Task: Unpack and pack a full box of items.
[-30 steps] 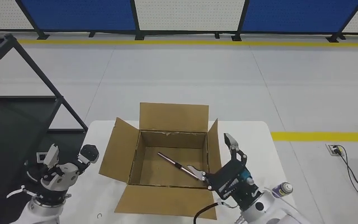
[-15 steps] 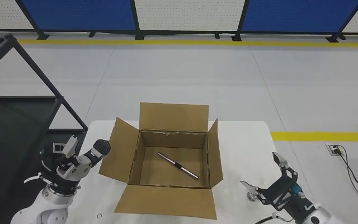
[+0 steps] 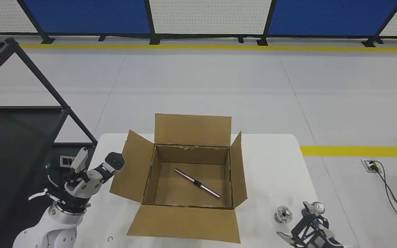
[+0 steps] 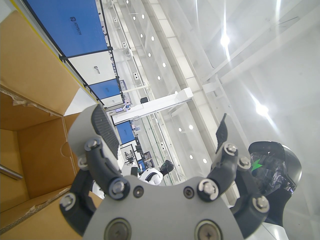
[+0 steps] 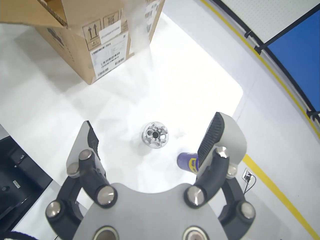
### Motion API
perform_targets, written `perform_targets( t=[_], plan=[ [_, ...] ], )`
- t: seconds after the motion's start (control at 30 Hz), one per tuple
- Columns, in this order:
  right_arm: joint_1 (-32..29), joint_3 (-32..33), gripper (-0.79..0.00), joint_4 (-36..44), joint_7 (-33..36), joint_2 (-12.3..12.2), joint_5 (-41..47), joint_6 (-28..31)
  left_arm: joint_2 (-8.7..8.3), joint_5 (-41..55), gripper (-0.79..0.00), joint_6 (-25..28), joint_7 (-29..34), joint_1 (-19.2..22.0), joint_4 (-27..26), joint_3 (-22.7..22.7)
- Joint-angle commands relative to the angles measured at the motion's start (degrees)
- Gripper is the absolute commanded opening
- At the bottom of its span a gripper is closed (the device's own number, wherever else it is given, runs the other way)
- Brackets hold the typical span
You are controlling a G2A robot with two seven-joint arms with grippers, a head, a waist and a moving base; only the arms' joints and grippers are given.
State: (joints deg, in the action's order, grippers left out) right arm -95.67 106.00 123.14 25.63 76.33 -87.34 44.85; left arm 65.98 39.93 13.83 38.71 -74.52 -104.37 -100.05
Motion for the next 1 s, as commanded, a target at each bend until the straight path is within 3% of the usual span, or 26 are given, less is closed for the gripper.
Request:
perform_targets(
  t=[0.0,0.3,0.8,0.9,0.93,0.97],
  plan=[
    [1.8,-1.7,0.000,-3.0,2.0,-0.1,-0.7,-1.3,0.00,0.0,0.000,0.0,0.0,0.0,0.0,0.0],
    [8.2,-6.4,0.000,-11.6,9.3,-0.6,-1.2,-4.7,0.00,0.0,0.000,0.0,0.0,0.0,0.0,0.0],
    [13.5,-10.4,0.000,-17.4,16.1,-1.5,-1.4,-9.3,0.00,0.0,0.000,0.0,0.0,0.0,0.0,0.0],
    [14.2,-11.1,-0.132,-18.2,17.0,-1.6,-2.3,-10.4,0.00,0.0,0.000,0.0,0.0,0.0,0.0,0.0],
    [14.3,-11.3,-0.145,-18.3,16.9,-1.7,-2.2,-10.6,0.00,0.0,0.000,0.0,0.0,0.0,0.0,0.0],
    [14.4,-11.4,-0.086,-18.5,17.2,-1.7,-2.4,-10.7,0.00,0.0,0.000,0.0,0.0,0.0,0.0,0.0]
  ],
)
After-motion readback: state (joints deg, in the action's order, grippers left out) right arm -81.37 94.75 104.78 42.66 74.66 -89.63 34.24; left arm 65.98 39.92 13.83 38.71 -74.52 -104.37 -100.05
